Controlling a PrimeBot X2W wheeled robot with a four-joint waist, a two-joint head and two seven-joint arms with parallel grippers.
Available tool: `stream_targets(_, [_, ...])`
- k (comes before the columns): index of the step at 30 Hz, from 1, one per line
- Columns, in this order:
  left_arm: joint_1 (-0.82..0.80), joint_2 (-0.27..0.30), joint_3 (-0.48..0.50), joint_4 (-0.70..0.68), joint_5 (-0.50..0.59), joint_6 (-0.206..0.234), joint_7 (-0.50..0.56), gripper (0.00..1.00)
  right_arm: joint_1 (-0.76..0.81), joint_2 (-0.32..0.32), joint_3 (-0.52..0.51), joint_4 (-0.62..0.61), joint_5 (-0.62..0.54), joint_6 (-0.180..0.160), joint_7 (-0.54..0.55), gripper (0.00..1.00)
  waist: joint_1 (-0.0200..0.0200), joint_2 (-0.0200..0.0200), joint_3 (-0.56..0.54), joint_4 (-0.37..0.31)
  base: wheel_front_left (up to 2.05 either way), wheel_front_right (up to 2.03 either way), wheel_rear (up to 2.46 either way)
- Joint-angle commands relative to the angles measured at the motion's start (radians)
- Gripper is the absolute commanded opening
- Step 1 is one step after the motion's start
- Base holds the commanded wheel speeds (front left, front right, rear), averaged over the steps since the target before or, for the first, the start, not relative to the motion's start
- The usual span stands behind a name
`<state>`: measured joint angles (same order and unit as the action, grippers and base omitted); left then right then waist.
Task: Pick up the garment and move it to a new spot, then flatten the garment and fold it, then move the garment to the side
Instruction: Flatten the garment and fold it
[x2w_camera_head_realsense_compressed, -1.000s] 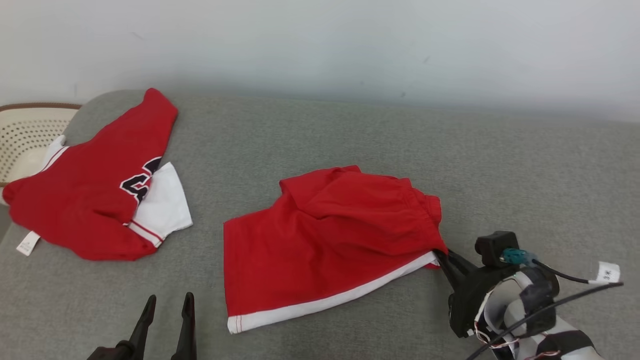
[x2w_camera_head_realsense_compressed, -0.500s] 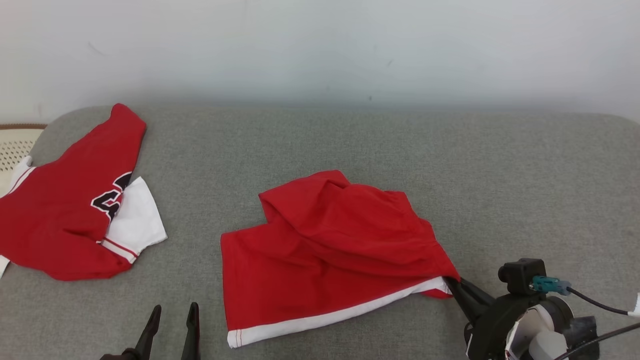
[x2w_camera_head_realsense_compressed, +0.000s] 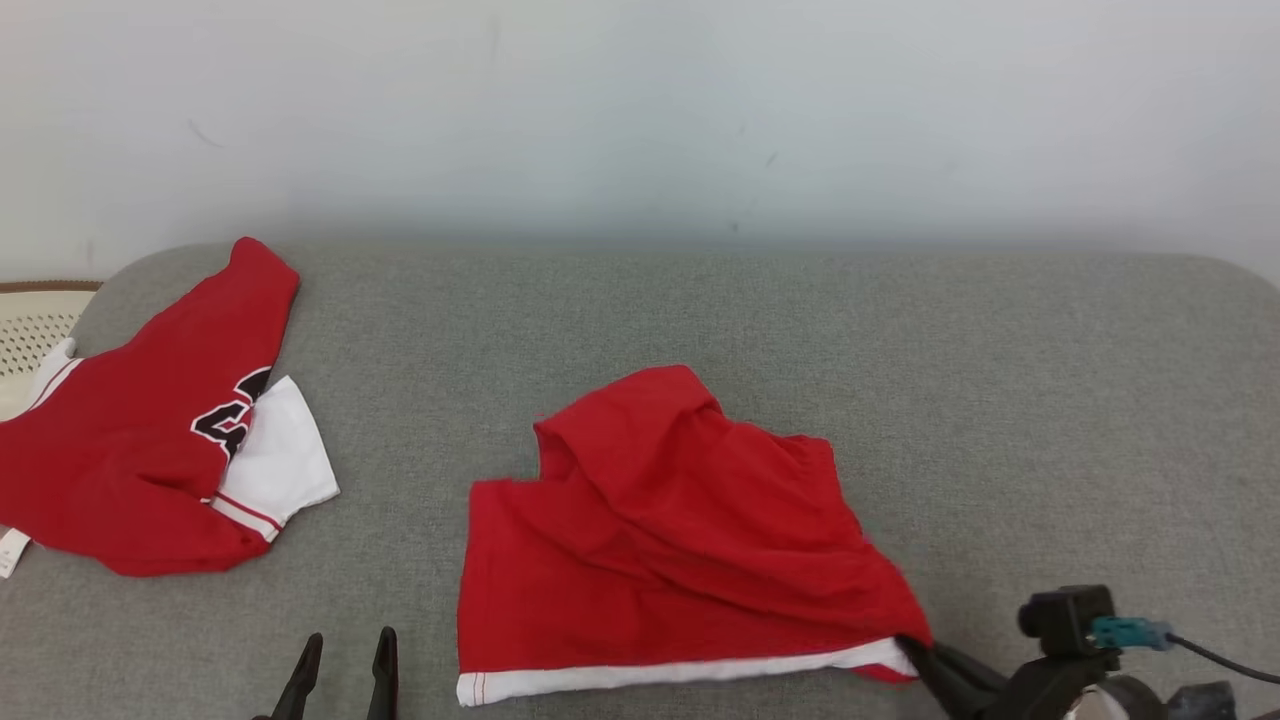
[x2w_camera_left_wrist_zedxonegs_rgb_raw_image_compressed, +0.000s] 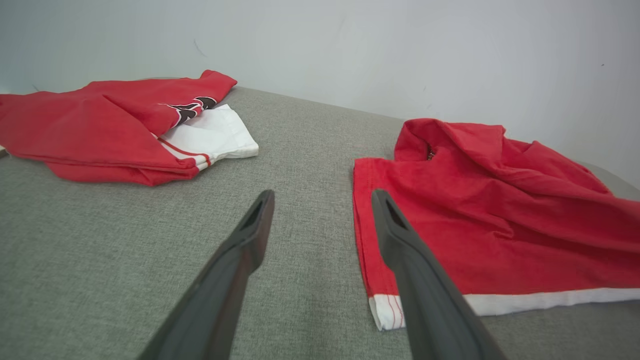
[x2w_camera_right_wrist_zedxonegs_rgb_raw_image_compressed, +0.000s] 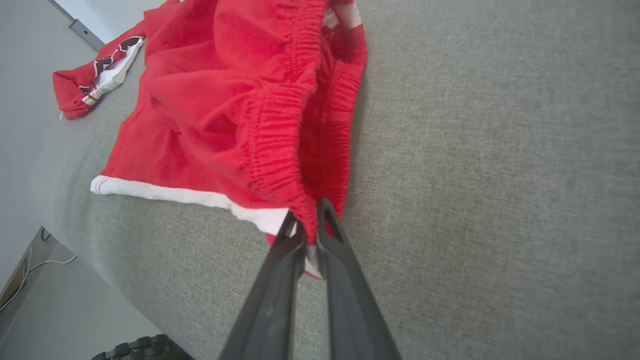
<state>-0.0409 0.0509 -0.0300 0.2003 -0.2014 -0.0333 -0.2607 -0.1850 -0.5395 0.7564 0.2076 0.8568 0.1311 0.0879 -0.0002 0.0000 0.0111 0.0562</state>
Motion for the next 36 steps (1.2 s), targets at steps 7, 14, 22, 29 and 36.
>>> stream_targets(7, [0.017,0.000,0.003,0.008,-0.001,0.002,-0.005,1.00,0.047,0.045,-0.107,-0.022,-0.090,-0.001,-0.022,1.00,0.0002,0.0000,-0.006,-0.004,0.00,0.00,0.00])
stream_targets(14, [0.024,0.000,0.009,-0.018,0.000,0.007,-0.005,1.00,0.075,0.104,-0.221,-0.058,-0.191,-0.001,-0.137,1.00,0.0002,0.0000,-0.010,-0.009,0.00,0.00,0.00])
stream_targets(22, [0.027,0.000,0.027,-0.047,0.036,0.012,-0.005,1.00,0.099,0.219,-0.391,-0.032,-0.392,-0.001,-0.302,1.00,0.0002,0.0000,-0.017,-0.026,0.00,0.00,0.00])
stream_targets(29, [0.026,0.000,0.047,-0.066,0.057,0.024,-0.005,1.00,0.124,0.301,-0.489,-0.033,-0.503,-0.001,-0.342,1.00,0.0002,0.0000,-0.023,-0.034,0.00,0.00,0.00])
stream_targets(36, [0.016,0.000,0.068,-0.060,0.086,0.034,-0.005,1.00,0.148,0.345,-0.536,-0.040,-0.561,-0.001,-0.354,1.00,0.0002,0.0000,-0.030,-0.031,0.00,0.00,0.00])
